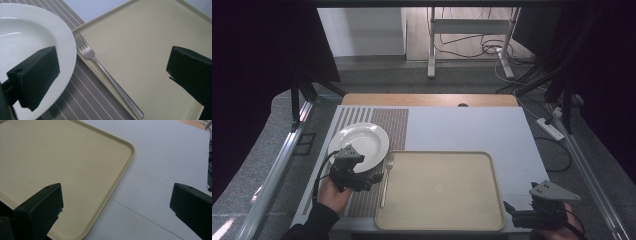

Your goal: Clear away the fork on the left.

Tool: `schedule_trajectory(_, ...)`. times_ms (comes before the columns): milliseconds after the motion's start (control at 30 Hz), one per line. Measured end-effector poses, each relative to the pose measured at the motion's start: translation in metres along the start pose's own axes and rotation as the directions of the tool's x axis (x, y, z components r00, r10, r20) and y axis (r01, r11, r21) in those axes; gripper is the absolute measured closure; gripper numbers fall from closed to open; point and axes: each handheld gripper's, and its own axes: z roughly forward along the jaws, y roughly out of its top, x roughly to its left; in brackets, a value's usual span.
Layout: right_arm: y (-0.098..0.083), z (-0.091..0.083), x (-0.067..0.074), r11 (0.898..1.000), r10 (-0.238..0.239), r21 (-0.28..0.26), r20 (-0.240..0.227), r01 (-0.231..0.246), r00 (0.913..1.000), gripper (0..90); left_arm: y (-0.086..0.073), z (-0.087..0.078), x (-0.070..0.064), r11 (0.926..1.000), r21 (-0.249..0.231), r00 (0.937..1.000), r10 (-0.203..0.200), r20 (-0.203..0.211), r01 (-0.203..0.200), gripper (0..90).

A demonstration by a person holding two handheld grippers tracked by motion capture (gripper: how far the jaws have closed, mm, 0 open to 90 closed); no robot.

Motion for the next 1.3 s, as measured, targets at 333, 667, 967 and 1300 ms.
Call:
schedule_trajectory(333,0.0,0.0,0.0,1.0,-0.001,0.001,0.001,0.001,1.0,0.0,-0.01,-0.01,0.001,0.9996,-0.013,0.9997,-0.024,0.009,0.024,0.0)
schedule_trajectory(667,0.0,0.0,0.0,1.0,0.0,0.002,0.002,0.0,1.0,0.0,-0.023,-0.022,0.002,0.9988,-0.011,0.9988,-0.047,-0.008,0.047,0.0)
schedule_trajectory(967,0.0,0.0,0.0,1.0,0.002,0.004,0.003,-0.002,1.0,0.0,-0.039,-0.037,0.003,0.9958,-0.021,0.9959,-0.089,-0.013,0.089,0.0)
schedule_trajectory(1300,0.0,0.0,0.0,1.0,0.001,0.006,0.006,-0.001,1.0,0.0,-0.053,-0.05,0.002,0.9924,-0.019,0.9922,-0.122,-0.026,0.121,0.0)
